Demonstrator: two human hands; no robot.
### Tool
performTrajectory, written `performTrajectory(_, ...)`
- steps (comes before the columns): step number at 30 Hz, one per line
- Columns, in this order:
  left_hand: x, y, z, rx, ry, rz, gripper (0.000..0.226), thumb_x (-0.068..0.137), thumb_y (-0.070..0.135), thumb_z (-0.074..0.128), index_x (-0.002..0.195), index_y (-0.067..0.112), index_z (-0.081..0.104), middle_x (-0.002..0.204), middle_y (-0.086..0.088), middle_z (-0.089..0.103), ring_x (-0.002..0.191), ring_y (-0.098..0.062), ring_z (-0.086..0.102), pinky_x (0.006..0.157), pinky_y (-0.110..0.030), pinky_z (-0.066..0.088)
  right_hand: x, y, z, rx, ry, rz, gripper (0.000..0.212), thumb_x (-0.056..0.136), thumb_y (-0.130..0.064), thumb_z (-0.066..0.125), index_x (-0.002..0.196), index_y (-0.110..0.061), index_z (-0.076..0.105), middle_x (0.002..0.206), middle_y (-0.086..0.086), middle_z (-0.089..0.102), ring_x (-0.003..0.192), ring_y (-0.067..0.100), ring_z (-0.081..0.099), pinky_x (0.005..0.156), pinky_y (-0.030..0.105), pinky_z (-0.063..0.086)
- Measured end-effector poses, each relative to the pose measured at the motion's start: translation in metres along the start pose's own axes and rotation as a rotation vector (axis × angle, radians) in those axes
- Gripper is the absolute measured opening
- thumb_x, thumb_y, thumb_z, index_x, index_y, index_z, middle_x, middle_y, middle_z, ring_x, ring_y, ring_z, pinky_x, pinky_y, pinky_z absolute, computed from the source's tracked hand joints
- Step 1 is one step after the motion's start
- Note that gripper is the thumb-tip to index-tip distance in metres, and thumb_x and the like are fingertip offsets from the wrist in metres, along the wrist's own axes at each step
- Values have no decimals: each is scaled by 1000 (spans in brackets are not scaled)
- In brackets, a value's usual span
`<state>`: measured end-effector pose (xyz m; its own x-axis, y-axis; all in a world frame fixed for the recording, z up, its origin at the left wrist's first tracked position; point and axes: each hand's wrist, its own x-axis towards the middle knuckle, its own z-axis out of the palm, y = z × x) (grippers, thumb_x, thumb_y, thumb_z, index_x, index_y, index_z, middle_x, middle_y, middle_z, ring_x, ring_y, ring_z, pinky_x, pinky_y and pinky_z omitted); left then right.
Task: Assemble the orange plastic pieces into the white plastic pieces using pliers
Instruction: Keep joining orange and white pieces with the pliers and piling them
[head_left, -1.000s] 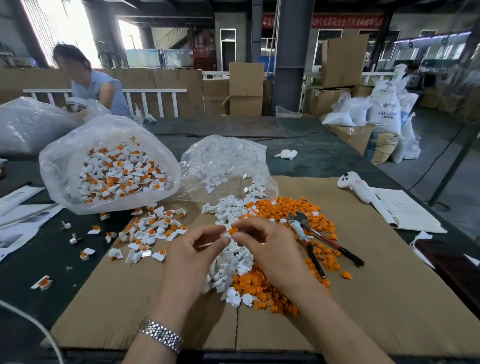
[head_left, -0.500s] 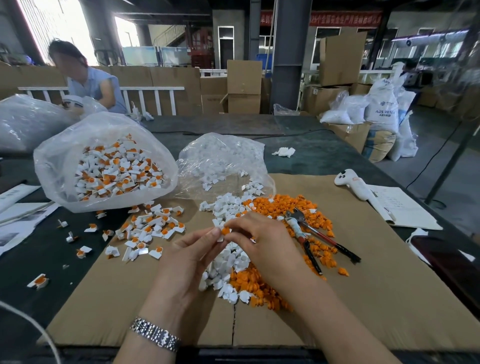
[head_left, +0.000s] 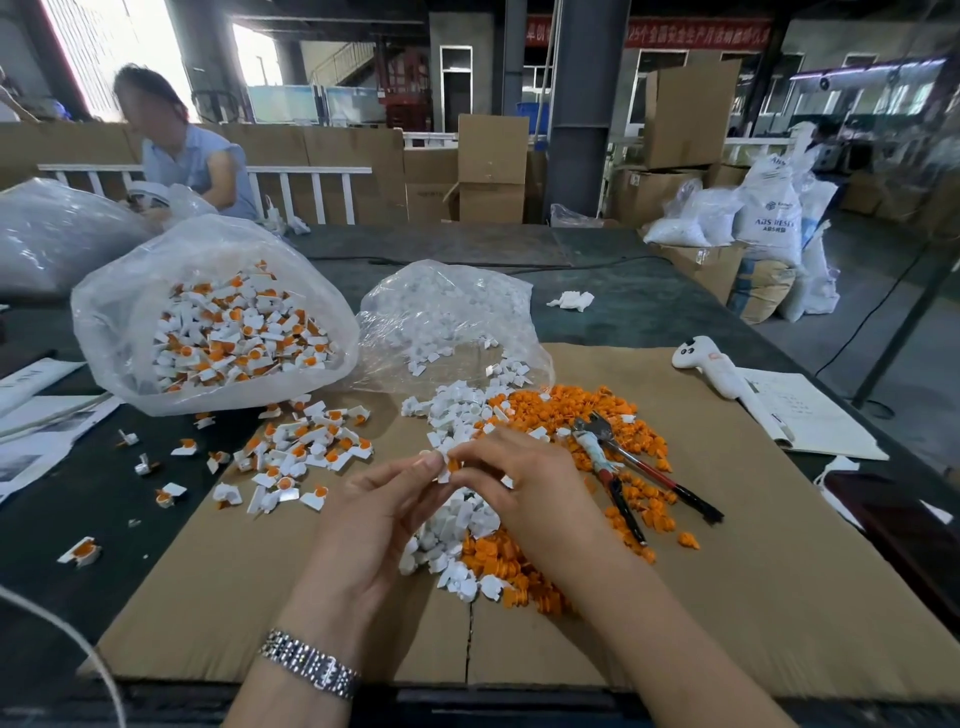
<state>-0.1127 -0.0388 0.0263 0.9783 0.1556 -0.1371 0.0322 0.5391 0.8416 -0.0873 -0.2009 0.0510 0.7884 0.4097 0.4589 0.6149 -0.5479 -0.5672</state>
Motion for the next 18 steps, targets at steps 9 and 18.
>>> performTrajectory(9,0,-1,-1,-47,18,-3,14,72,5,82,85,2,82,93,-20,78,94,-24,78,77,-22,61,-2,0,7,45,80,20,28,96,-25,66,120,-14,72,104,2,67,94,11,62,85,27,51)
performTrajectory(18,-4,2,2,19,65,-25,24,70,2,80,91,-6,72,91,-21,77,86,-22,78,69,-20,60,-6,-3,0,78,18,5,24,96,-20,66,119,-15,73,104,3,66,99,15,61,89,34,50)
